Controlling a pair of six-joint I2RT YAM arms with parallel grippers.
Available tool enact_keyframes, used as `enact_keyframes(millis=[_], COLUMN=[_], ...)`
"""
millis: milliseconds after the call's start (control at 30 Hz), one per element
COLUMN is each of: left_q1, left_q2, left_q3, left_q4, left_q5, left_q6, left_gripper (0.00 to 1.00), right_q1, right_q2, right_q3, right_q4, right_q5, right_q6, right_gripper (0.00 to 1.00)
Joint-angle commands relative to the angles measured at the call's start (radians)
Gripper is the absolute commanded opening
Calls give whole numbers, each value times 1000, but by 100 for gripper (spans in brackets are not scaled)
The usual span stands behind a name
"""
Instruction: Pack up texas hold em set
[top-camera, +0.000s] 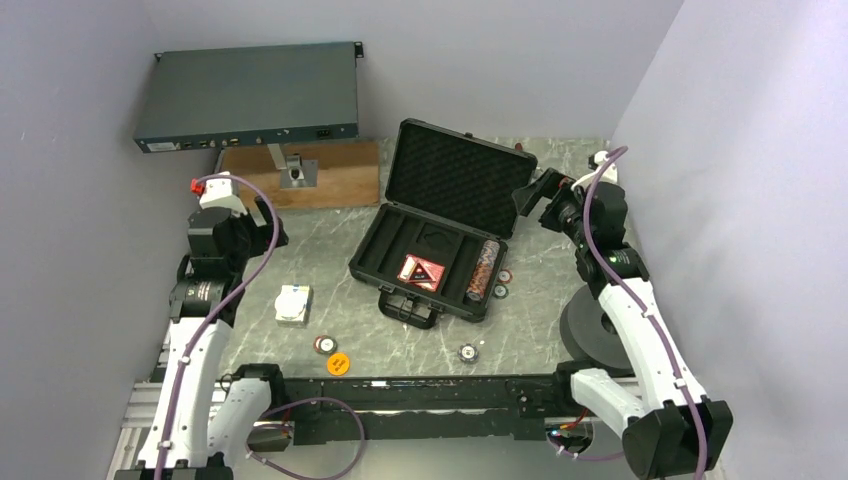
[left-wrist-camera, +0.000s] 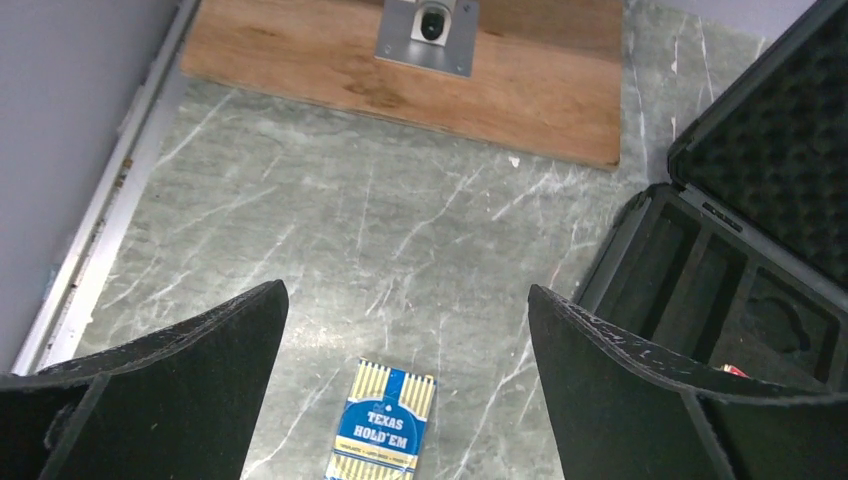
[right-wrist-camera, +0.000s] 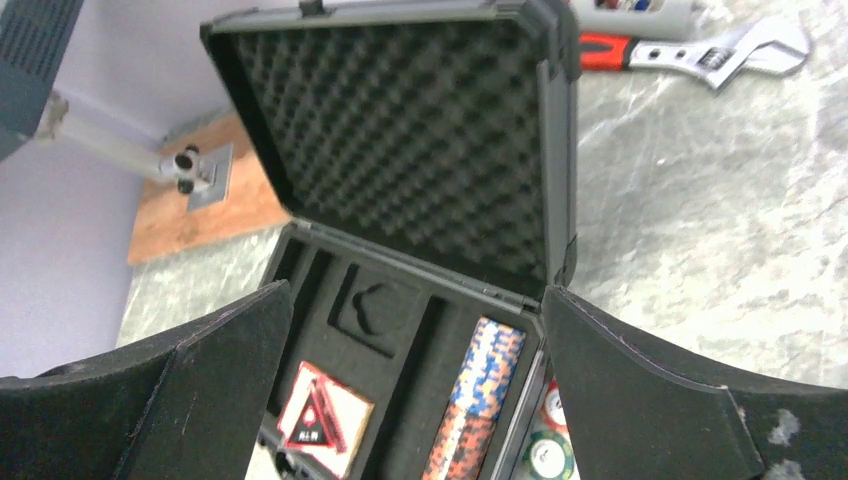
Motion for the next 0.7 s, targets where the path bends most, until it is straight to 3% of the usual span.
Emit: enact_keyframes(millis=[0,133,300,667], left_q1=[0,0,0,0], left_q2=[20,32,70,48], left_q3=[33,32,52,61], left_q4=[-1,-3,-33,-67], left_q5=[71,92,99,13], left_q6=[12,16,24,25], left_gripper=[96,95,91,80], right_q1=[76,299,456,656], right_q2=[13,65,162,315], right_q3=[97,177,280,330], right_q4=[-134,-252,-353,-324], right_q5=[-8,178,271,85], right_q6=[9,-21,-30,-156], right_gripper=[100,100,100,100])
